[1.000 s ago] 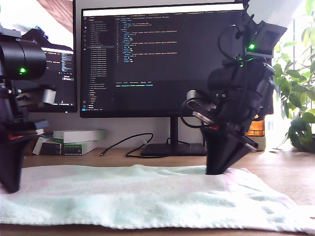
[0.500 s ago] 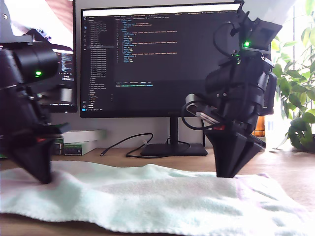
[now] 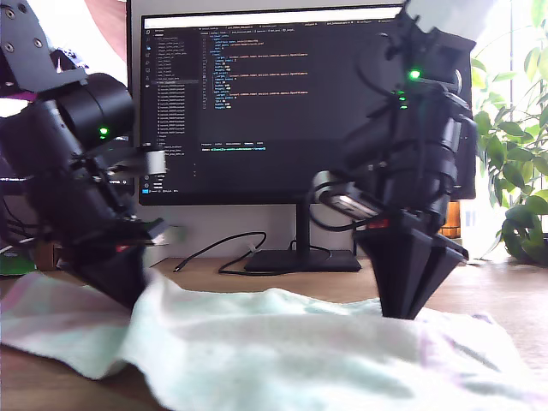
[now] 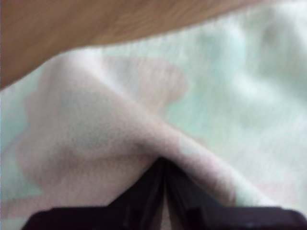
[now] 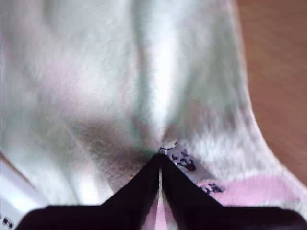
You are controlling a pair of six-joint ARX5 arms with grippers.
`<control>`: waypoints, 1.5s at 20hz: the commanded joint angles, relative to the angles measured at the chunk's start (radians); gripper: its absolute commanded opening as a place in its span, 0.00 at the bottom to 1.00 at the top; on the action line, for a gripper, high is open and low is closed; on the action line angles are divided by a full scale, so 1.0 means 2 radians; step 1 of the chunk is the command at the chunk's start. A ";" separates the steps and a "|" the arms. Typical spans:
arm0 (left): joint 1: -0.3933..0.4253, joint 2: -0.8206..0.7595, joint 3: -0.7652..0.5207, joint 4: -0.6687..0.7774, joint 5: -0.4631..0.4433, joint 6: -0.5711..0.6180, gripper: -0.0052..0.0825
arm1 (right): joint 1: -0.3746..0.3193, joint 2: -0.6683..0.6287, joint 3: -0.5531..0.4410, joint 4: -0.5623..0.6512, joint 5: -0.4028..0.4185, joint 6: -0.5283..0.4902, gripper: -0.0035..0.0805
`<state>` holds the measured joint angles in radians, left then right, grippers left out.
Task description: Fold the tea towel to a neat square and place it to the right
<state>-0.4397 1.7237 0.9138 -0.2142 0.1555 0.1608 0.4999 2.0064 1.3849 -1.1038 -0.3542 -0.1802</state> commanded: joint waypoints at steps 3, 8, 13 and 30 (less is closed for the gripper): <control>-0.013 0.033 -0.019 0.007 0.004 0.012 0.03 | 0.027 -0.002 -0.014 -0.003 -0.015 0.025 0.03; -0.019 0.039 -0.013 0.040 0.012 0.022 0.03 | 0.054 -0.002 -0.014 -0.008 -0.033 0.039 0.03; -0.020 0.093 0.019 0.040 0.012 0.038 0.03 | 0.071 -0.002 -0.014 -0.002 -0.036 0.046 0.03; -0.038 0.205 0.189 0.005 0.006 0.107 0.03 | 0.130 -0.002 -0.014 0.118 -0.109 0.148 0.03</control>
<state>-0.5079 2.0502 1.3190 -0.1829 0.1780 0.3695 0.7551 2.0064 1.3769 -0.8776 -0.5690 0.1081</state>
